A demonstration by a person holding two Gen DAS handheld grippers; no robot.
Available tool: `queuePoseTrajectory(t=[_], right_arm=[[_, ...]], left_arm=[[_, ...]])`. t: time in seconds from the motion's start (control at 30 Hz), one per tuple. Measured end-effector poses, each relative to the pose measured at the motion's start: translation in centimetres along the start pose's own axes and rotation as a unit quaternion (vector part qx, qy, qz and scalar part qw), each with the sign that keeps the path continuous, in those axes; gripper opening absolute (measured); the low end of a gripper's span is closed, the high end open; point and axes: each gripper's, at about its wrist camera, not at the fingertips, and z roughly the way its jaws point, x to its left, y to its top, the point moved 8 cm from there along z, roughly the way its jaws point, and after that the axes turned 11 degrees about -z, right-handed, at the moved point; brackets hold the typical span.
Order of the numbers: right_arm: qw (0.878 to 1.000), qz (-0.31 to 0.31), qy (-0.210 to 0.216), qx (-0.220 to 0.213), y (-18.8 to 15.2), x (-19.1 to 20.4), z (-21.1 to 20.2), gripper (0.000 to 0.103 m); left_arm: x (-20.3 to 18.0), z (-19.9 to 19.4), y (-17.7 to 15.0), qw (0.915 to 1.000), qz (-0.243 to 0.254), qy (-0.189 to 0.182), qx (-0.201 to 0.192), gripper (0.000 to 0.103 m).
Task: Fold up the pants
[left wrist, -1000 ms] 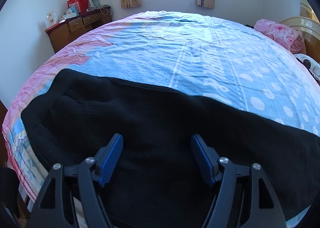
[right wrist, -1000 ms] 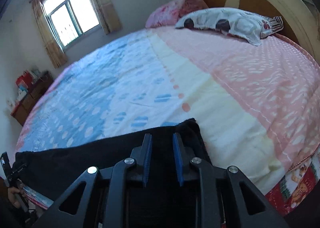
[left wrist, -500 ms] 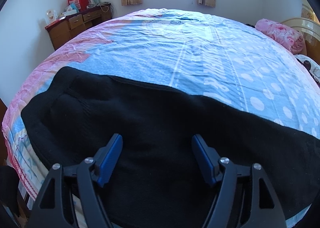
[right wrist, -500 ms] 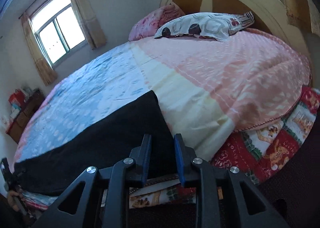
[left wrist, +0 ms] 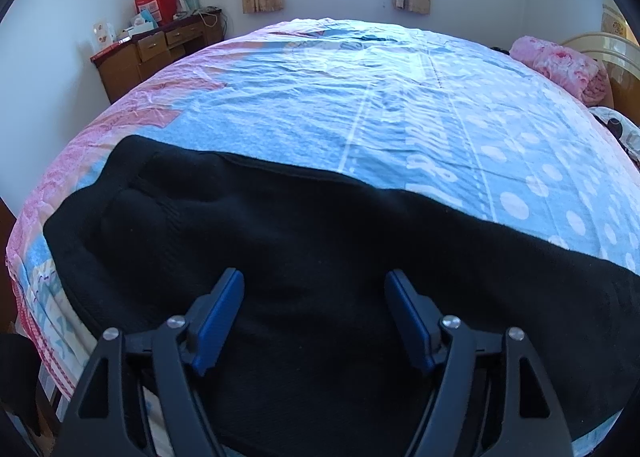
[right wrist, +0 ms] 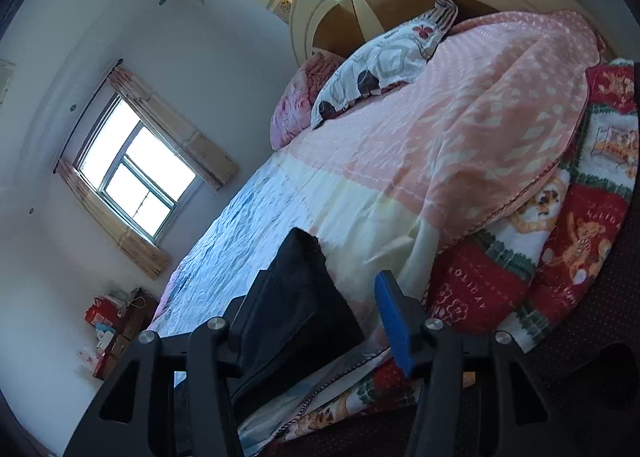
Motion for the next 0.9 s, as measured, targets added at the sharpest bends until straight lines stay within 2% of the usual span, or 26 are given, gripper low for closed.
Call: queuePoseTrajectory(t=[0.1, 0.17, 0.2, 0.27, 0.3, 0.37, 0.47, 0.57, 0.6, 0.67, 0.8, 0.9], right_arm=[[0.999, 0.007, -0.002, 0.050, -2.3, 0.6, 1.8, 0.055], [0.998, 0.012, 0.004, 0.069, -3.7, 1.3, 2.3, 0.054], [0.998, 0.005, 0.002, 0.065, -3.9, 1.8, 2.2, 0.053], [0.998, -0.037, -0.018, 0.046, -3.3, 3.1, 1.7, 0.034], [0.997, -0.060, -0.033, 0.040, -2.8, 3.8, 1.4, 0.032], [0.996, -0.079, -0.033, 0.027, -2.1, 4.6, 1.1, 0.032], [0.997, -0.074, -0.024, 0.014, -1.8, 4.6, 1.2, 0.032], [0.996, -0.071, -0.049, 0.016, -2.2, 3.8, 0.9, 0.032], [0.995, -0.078, -0.058, 0.010, -2.2, 3.8, 0.4, 0.032], [0.994, -0.094, -0.048, -0.003, -1.8, 4.6, 0.0, 0.032], [0.991, -0.128, -0.038, -0.007, -1.4, 6.0, 0.2, 0.032], [0.996, -0.092, -0.017, -0.004, -1.4, 5.0, 0.6, 0.032]], left_arm=[[0.0, 0.0, -0.1, 1.0000, 0.000, -0.001, 0.000, 0.076], [0.0, 0.0, -0.1, 1.0000, 0.001, -0.001, -0.001, 0.076], [0.0, 0.0, -0.1, 1.0000, 0.003, -0.001, -0.002, 0.076], [-0.1, 0.0, 0.0, 1.0000, 0.004, -0.001, -0.003, 0.076], [-0.1, 0.0, 0.0, 1.0000, 0.004, -0.001, -0.004, 0.076], [-0.1, 0.0, -0.1, 1.0000, 0.004, 0.000, -0.006, 0.076], [0.0, -0.1, 0.0, 1.0000, 0.007, 0.000, -0.006, 0.076], [-0.1, -1.0, 0.1, 0.9998, 0.000, 0.010, -0.019, 0.077], [-0.4, -1.4, 0.2, 0.9997, 0.005, 0.008, -0.024, 0.077], [-1.6, -2.6, 0.5, 0.9987, 0.028, 0.003, -0.042, 0.077], [-6.1, -6.0, 0.9, 0.9928, 0.077, -0.045, -0.080, 0.077], [-11.2, -7.7, -0.2, 0.9852, 0.104, -0.124, -0.058, 0.080]])
